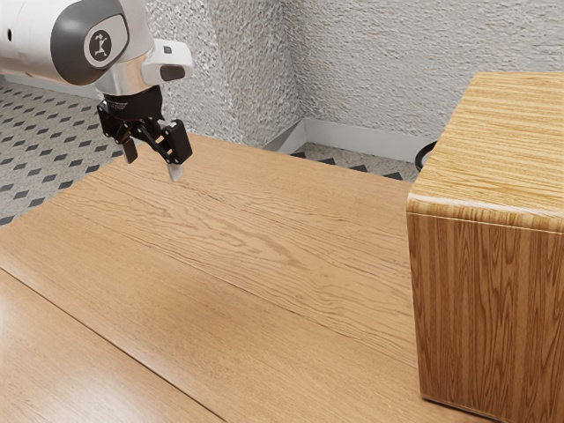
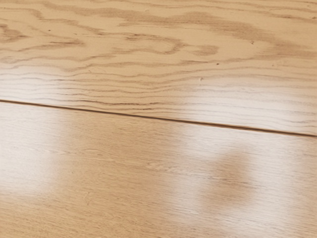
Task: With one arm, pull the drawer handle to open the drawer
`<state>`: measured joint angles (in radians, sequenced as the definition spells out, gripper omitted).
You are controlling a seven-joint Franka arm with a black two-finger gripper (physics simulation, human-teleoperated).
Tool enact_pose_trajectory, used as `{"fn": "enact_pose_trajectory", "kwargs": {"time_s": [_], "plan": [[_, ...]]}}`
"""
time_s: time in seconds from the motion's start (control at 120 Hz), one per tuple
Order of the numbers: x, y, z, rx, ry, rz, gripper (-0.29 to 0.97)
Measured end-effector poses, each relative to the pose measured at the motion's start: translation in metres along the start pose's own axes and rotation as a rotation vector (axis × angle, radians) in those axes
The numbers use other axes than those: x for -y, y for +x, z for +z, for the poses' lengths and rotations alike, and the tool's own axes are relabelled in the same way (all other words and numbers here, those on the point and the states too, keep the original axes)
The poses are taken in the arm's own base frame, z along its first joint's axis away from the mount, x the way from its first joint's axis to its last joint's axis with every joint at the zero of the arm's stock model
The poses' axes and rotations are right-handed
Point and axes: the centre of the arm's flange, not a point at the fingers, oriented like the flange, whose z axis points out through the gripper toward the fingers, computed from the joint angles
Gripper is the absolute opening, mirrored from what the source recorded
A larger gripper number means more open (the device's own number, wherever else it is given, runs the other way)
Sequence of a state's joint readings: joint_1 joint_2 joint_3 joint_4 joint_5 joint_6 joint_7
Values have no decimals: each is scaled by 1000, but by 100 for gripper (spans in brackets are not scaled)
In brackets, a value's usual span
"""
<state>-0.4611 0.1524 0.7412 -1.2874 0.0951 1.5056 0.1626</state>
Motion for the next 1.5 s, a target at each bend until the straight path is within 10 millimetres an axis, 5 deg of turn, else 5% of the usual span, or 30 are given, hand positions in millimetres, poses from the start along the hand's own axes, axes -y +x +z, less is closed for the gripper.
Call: {"fn": "enact_pose_trajectory", "kwargs": {"time_s": [0.1, 0.208, 0.342, 0.533, 0.667, 0.758, 0.95, 1.117, 1.5], "plan": [[1, 0, -2, -4, -1, 0, 68], [16, -21, -78, -164, -19, -12, 68], [-2, -26, -101, -211, -32, 26, 68], [-2, -27, -85, -155, -43, 35, 68], [-44, -39, -26, 7, -139, 133, 68], [-62, -32, -12, 6, -175, 144, 68], [-89, 15, -21, -150, -270, 107, 68], [-156, 50, -36, -252, -372, 167, 68], [-228, 51, -65, -366, -589, 288, 68]]}}
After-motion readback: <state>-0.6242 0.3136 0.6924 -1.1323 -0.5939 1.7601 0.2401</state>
